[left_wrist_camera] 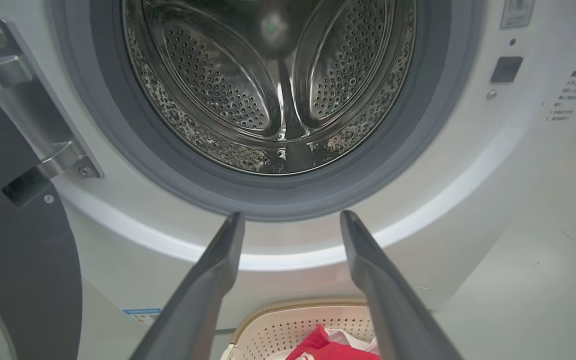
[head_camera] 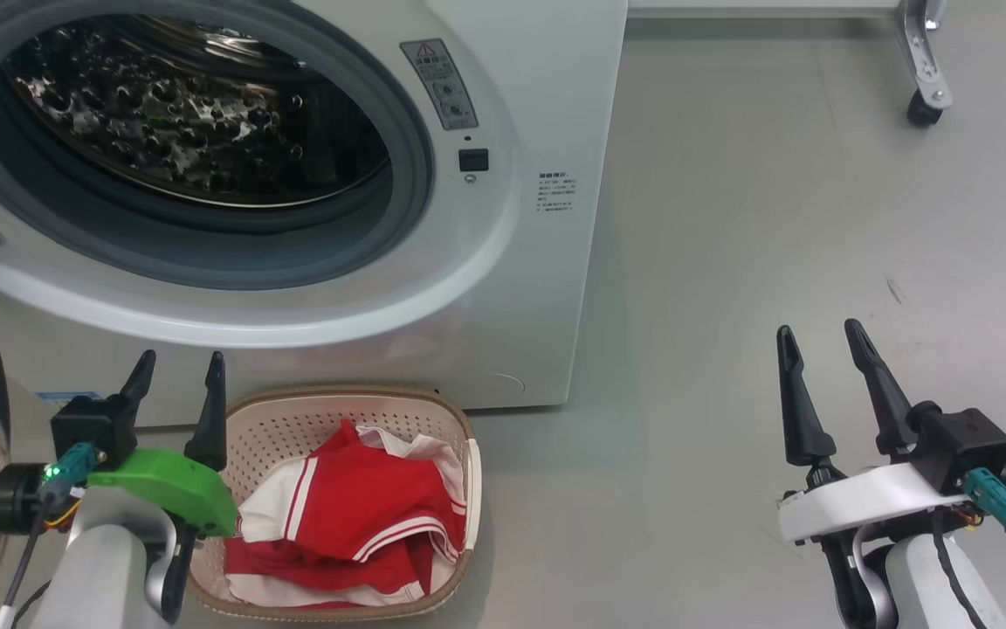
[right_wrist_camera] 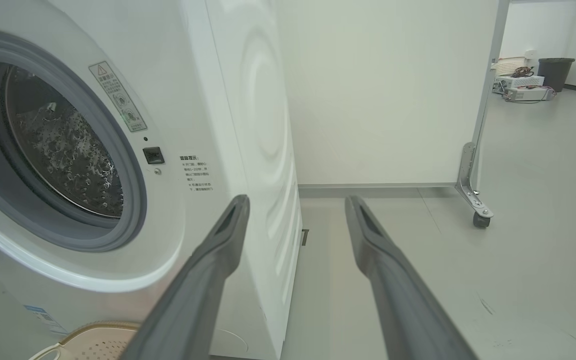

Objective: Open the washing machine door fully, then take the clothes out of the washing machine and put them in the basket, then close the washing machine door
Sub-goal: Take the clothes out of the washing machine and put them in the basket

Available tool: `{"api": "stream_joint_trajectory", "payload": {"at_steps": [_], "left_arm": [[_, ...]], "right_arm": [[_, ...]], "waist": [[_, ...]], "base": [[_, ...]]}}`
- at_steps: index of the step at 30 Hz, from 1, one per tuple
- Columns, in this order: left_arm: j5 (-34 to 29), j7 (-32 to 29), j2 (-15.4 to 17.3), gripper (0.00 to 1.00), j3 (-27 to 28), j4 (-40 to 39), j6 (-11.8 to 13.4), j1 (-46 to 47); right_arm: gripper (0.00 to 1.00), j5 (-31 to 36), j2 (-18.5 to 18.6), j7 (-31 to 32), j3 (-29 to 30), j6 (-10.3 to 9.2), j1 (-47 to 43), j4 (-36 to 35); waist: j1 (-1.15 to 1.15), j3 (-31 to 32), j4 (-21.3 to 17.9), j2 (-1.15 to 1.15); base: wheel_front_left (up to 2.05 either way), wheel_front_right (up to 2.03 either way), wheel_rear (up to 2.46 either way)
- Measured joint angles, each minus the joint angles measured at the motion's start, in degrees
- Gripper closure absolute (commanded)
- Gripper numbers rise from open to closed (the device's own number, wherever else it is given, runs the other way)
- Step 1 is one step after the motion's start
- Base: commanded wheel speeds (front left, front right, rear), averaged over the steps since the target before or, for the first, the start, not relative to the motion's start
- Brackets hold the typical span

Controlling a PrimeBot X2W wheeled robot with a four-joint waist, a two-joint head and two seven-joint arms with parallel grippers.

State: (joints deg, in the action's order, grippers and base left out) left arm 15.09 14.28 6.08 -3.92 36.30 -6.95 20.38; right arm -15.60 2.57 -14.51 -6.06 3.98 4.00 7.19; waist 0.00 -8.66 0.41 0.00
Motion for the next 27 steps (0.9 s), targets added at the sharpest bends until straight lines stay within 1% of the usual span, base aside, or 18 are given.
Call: {"api": "stream_joint_trajectory", "payload": {"at_steps": [7,11,18,27], "left_arm": [[-0.09,0.02,-0.25,0.0,-0.73,-7.32,-0.15,-4.48],[0.04,0.18,-0.62,0.0,-0.05,-11.0,-0.18,-7.76],[0.7,0.16,-1.2,0.0,-0.31,-15.38,-0.18,-12.35],[1.56,0.16,-1.55,0.0,-1.34,-19.58,-0.18,-15.08]], "right_arm": [[0.0,0.0,0.0,0.0,0.56,0.01,-2.59,0.0],[0.0,0.0,-0.02,0.0,0.11,0.45,-3.27,-0.03],[0.0,0.0,-0.03,0.0,0.02,0.49,-4.2,-0.34],[0.0,0.0,-0.04,0.0,-0.08,0.66,-4.54,-0.82]], "waist": [[0.0,3.1,0.7,0.0],[0.0,4.3,0.92,0.0],[0.0,5.5,0.88,0.0],[0.0,5.81,0.62,0.0]], "base": [[0.0,0.0,0.0],[0.0,0.0,0.0],[0.0,0.0,0.0],[0.0,0.0,0.0]]}}
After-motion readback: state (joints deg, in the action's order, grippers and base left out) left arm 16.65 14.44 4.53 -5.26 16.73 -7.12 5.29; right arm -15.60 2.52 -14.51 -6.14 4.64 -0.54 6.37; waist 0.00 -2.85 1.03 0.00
